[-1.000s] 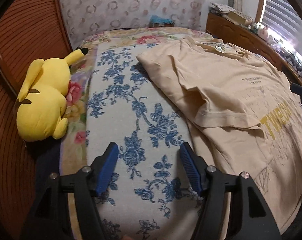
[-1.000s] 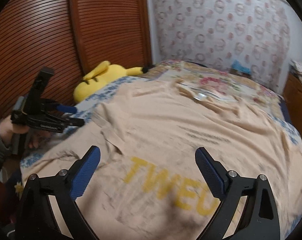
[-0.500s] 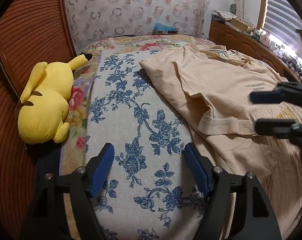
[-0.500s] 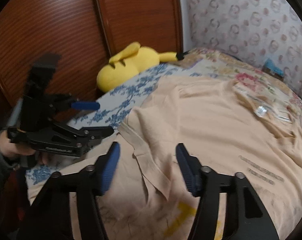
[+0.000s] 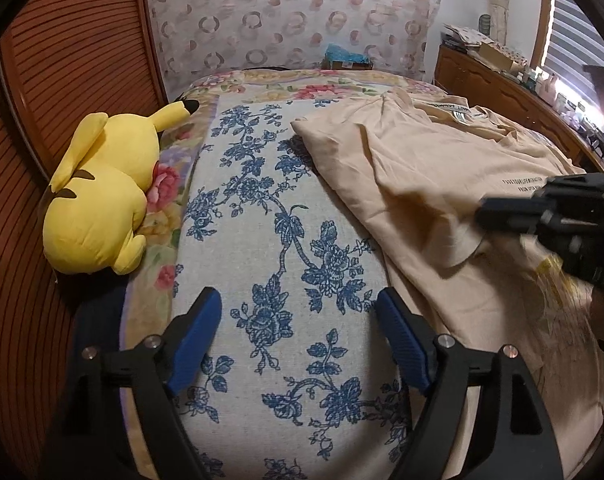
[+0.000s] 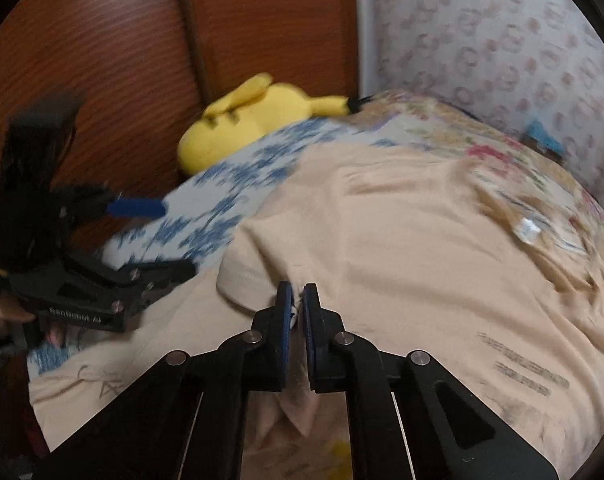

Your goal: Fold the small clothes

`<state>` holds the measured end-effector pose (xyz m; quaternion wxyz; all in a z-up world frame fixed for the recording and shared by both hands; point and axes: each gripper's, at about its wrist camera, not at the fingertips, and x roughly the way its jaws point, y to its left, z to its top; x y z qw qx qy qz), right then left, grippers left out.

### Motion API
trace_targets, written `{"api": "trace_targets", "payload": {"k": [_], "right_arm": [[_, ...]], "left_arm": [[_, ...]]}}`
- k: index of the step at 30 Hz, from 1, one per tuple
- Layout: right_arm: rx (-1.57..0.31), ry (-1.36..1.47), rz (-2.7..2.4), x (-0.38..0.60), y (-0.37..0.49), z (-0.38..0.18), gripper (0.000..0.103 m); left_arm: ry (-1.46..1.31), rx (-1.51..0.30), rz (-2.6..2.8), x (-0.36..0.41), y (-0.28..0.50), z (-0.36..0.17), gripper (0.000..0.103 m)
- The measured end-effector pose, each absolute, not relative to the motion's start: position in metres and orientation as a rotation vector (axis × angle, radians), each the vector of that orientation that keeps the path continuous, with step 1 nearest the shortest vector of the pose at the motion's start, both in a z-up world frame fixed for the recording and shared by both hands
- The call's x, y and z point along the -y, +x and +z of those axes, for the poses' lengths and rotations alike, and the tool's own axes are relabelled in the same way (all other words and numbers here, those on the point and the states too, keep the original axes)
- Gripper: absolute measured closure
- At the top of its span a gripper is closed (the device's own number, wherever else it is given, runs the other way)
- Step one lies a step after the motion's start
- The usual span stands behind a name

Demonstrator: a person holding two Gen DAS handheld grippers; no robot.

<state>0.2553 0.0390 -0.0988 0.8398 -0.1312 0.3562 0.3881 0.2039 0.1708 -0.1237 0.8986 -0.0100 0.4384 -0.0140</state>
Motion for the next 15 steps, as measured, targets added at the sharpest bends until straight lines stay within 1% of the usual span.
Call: {"api": "trace_targets", "payload": {"k": [4, 8, 10, 11, 12, 13, 15], "right_arm": [[-0.748, -0.197, 0.707, -0.009, 0.267, -0.097, 0.100], [-0.783, -0.193, 0.632, 0.006, 0.274, -0.103, 0.100], [-0.778, -0.174, 0.631, 0.012, 0.274, -0.101, 0.099], [-0.769, -0.172, 0.632, 0.014, 0.273, -0.099, 0.097], [-0.761, -0.170, 0.638, 0.015, 0.271, -0.096, 0.089], [-0.750, -0.164, 0.663, 0.013, 0.269, -0.093, 0.079], [-0.727, -0.150, 0.734, 0.008, 0.263, -0.086, 0.067]], "left_arm": [[-0.030, -0.909, -0.009, -0.169, 0.205, -0.123, 0.022], [-0.049, -0.915, 0.012, -0.169, 0.204, -0.121, 0.022], [-0.085, -0.878, -0.031, -0.165, 0.196, -0.115, 0.022], [-0.099, -0.849, -0.057, -0.161, 0.190, -0.109, 0.022], [-0.106, -0.816, -0.076, -0.156, 0.183, -0.101, 0.022], [-0.108, -0.779, -0.087, -0.151, 0.174, -0.093, 0.022], [-0.104, -0.734, -0.093, -0.144, 0.161, -0.081, 0.022]]}}
